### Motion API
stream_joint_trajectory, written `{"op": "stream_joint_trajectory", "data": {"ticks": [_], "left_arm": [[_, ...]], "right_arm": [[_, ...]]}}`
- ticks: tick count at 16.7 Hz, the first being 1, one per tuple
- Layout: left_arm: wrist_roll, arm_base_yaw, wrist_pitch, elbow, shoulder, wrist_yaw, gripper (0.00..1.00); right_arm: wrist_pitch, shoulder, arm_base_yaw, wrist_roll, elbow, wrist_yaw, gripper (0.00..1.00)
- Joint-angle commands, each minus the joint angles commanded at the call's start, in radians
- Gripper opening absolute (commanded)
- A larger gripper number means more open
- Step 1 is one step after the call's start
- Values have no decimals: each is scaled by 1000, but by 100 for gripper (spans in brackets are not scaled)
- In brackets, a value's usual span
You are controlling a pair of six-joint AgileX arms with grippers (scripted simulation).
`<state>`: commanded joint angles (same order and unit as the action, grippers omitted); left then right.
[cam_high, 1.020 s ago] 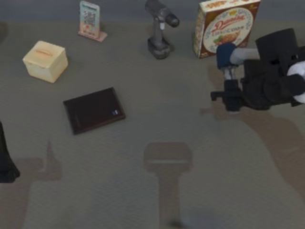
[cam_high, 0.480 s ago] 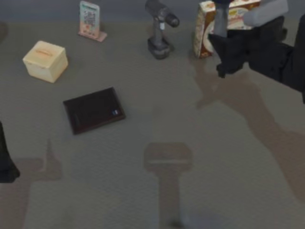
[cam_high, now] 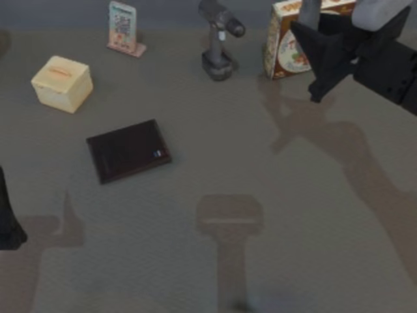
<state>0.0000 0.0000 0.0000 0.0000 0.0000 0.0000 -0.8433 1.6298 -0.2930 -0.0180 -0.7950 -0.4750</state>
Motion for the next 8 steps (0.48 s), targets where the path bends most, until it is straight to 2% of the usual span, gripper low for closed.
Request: {"op": "stream_joint_trajectory", "data": {"ticks": [3,4,6,8], "left_arm": [[0,0,0,0,0,0,100],[0,0,0,0,0,0,100],[0,0,0,0,0,0,100],[0,0,0,0,0,0,100]], "right_arm": [[2,3,-8,-3,-4,4,0],[-1,3,-21,-4,-3,16,0],[-11,0,-74,-6,2,67,0],[-25,-5,-147,-9,11,139,0]]}}
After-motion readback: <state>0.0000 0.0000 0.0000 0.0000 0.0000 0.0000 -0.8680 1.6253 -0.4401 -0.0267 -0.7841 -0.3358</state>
